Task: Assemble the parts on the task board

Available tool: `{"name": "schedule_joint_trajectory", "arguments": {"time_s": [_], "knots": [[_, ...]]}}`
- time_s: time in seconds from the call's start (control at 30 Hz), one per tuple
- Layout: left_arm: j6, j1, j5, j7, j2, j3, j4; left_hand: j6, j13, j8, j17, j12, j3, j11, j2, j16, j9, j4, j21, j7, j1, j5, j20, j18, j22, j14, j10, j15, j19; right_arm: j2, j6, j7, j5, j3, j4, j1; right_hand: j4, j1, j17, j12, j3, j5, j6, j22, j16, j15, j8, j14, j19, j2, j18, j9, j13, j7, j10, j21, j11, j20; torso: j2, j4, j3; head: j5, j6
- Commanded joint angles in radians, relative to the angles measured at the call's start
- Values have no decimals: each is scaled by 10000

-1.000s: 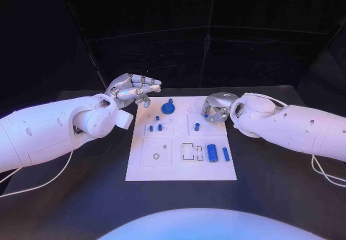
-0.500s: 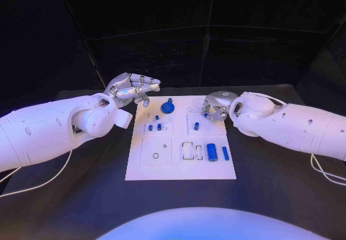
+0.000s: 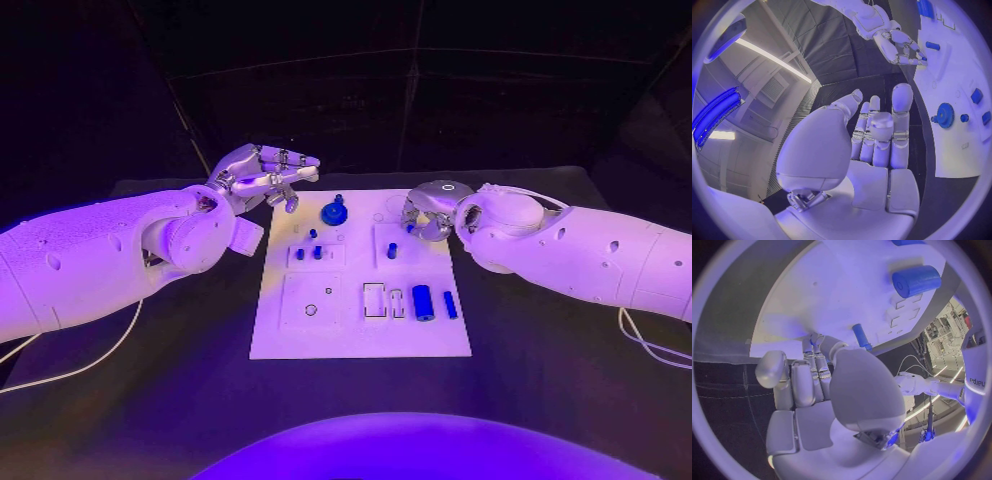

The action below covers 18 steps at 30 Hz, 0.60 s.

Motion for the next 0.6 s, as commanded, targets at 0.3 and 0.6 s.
{"name": "schedule_joint_trajectory", "arguments": {"time_s": [0.3, 0.6], "knots": [[135, 13, 60, 39, -38, 7, -9, -65, 13, 27, -14, 38, 2, 18, 99, -70, -10, -72, -74, -11, 68, -13, -1, 114, -22, -73, -83, -17, -74, -215, -652, -84, -106, -40, 213, -52, 144, -355, -20, 13, -50, -112, 111, 79, -42, -94, 50, 426, 119, -23, -63, 17, 7, -44, 157, 92, -60, -3, -6, 2, 6, 17, 27], [137, 12, 60, 46, -114, 6, -53, -69, 16, 27, -23, 41, 6, 21, 112, -73, -11, -85, -74, -7, 95, -13, -1, 112, -19, -77, -92, -16, -70, -428, -1100, -75, -78, -37, 480, -52, 159, -391, -19, 9, -64, -120, 121, 115, -37, -98, 47, 428, 137, -32, -69, 17, 4, -50, 164, 113, -65, -7, -10, 0, 6, 8, 41]]}}
